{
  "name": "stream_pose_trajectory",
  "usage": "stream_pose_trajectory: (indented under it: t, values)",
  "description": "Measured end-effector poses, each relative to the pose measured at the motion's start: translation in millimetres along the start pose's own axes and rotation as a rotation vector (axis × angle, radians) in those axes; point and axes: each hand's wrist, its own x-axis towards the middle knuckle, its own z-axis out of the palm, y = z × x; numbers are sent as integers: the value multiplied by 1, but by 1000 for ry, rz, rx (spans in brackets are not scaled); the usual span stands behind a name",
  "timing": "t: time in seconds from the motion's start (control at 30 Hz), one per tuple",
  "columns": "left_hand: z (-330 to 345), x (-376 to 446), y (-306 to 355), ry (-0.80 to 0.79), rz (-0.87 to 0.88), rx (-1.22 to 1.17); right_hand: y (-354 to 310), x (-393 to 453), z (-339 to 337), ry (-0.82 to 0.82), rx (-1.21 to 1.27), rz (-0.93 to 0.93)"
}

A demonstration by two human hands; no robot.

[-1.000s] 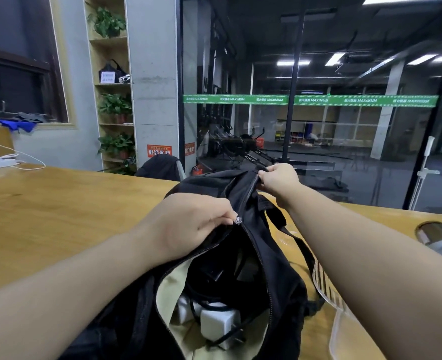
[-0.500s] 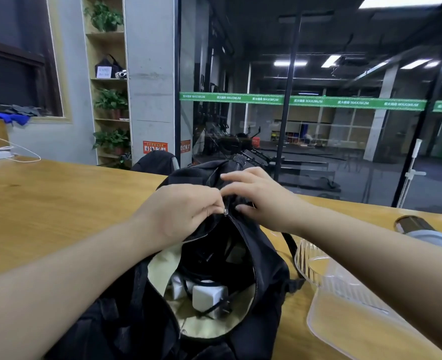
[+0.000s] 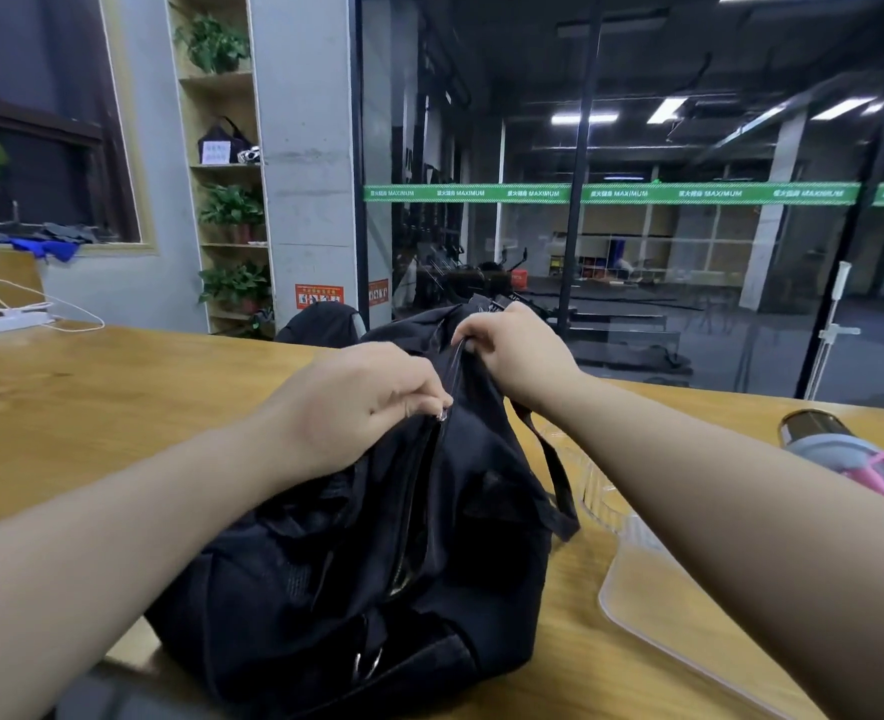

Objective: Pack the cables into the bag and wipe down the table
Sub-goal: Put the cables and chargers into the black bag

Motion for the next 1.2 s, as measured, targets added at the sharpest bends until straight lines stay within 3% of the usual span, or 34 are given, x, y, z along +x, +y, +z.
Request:
stream_pose_trajectory:
  t: [0.37,0.6,0.77,0.83,0.97,1.1,1.2]
  values:
    - [-18,-35,37,-17,45,-147,1,2,2,21,27,187]
    - [-26,-50,44,-169,73,-14,-5,-4,2,32,88,243]
    - [-16,-49,53,-305,-49,264,-18,-23,-8,28,230,245]
    - [-9,-51,58,-302,-115,426,-28,-42,-13,21,290,222]
    - [5,-47,52,-186,-5,838,-44,-104,-10,-16,428,199]
    - [25,-52,17,-315,-273,789,-50,-142,13,-102,362,239]
    - [35,-54,2,-334,-390,791,-53,-144,30,-257,224,424]
